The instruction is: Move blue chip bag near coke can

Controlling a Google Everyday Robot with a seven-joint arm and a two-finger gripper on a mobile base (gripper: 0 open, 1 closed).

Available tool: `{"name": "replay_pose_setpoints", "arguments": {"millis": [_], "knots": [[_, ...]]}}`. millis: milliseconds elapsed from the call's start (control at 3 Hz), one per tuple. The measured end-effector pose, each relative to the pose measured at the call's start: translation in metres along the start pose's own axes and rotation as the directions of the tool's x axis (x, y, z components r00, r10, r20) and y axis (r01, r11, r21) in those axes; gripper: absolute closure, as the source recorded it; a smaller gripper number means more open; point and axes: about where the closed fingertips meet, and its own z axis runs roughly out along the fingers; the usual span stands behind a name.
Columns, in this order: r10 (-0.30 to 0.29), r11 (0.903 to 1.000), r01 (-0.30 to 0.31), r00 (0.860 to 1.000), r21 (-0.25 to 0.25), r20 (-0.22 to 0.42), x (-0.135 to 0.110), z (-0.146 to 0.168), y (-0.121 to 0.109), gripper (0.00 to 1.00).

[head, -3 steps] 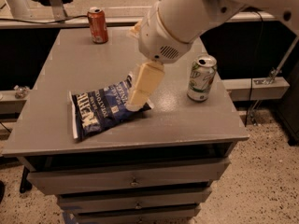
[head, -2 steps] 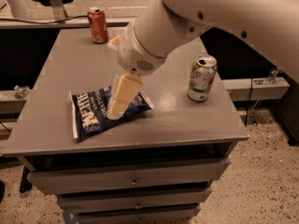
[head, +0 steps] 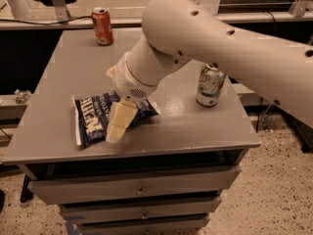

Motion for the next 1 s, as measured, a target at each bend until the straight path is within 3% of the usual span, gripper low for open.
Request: {"name": "replay_pose_setpoints", "arguments": {"millis": [333, 1000], "knots": [[0.01, 0.9999, -0.01, 1.0, -0.014, -0.012, 0.011, 0.015, 0.001, 0.16], [-0.011, 0.9999, 0.011, 0.999, 0.013, -0.032, 0.012, 0.011, -0.023, 0.63]]}}
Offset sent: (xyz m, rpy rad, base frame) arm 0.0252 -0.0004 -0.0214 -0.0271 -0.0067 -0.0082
